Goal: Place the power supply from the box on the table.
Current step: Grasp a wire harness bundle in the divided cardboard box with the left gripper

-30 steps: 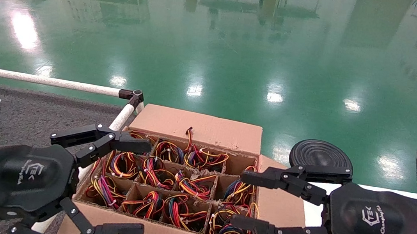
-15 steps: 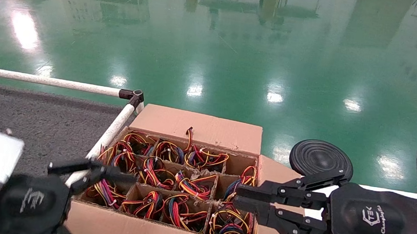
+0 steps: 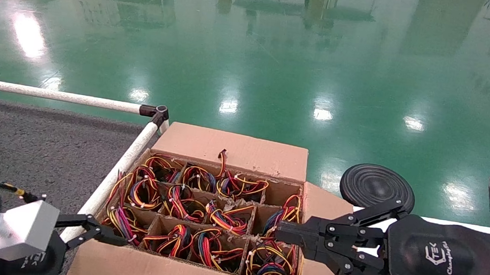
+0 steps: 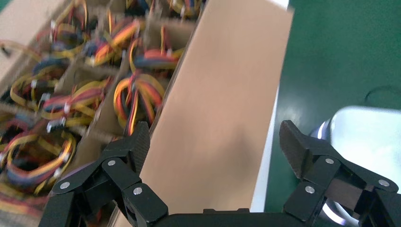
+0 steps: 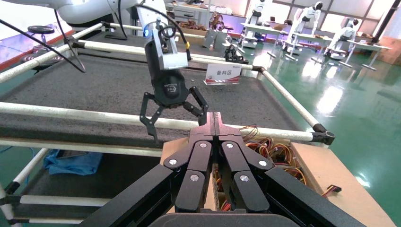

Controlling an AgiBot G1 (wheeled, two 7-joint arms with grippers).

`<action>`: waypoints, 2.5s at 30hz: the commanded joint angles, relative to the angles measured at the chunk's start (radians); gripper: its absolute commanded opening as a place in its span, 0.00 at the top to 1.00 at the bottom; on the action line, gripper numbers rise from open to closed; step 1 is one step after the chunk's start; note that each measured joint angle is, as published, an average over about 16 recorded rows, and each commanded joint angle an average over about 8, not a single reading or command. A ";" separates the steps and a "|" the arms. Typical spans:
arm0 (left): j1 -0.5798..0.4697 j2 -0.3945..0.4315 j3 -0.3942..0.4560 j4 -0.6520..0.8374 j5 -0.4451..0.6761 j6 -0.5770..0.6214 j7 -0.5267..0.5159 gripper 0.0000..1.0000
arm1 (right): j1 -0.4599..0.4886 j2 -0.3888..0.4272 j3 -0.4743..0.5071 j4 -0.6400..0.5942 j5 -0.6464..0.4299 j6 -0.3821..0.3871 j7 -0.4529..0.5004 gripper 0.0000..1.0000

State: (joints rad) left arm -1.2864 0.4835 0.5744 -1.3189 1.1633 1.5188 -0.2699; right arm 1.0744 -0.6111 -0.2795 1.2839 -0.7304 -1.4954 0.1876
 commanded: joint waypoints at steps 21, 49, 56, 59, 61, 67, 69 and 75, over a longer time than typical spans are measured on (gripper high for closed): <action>-0.123 0.043 0.084 -0.020 0.210 -0.108 0.021 0.00 | 0.000 0.000 0.000 0.000 0.000 0.000 0.000 1.00; -0.131 0.058 0.120 -0.033 0.309 -0.139 0.218 0.00 | 0.000 0.000 0.000 0.000 0.000 0.000 0.000 1.00; -0.144 0.050 0.122 -0.036 0.329 -0.140 0.234 0.00 | 0.000 0.000 0.000 0.000 0.000 0.000 0.000 1.00; -0.149 0.048 0.122 -0.037 0.337 -0.142 0.237 0.00 | 0.000 0.000 0.000 0.000 0.000 0.000 0.000 1.00; -0.151 0.048 0.122 -0.037 0.343 -0.144 0.238 0.00 | 0.000 0.000 0.000 0.000 0.000 0.000 0.000 1.00; -0.158 0.049 0.123 -0.039 0.359 -0.152 0.244 0.00 | 0.000 0.000 0.000 0.000 0.000 0.000 0.000 1.00; -0.160 0.051 0.124 -0.040 0.364 -0.156 0.247 0.00 | 0.000 0.000 0.000 0.000 0.000 0.000 0.000 1.00; -0.162 0.057 0.126 -0.041 0.382 -0.171 0.256 0.00 | 0.000 0.000 0.000 0.000 0.000 0.000 0.000 1.00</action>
State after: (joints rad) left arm -1.4474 0.5402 0.7003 -1.3603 1.5438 1.3478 -0.0143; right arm 1.0743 -0.6111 -0.2795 1.2839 -0.7304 -1.4954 0.1876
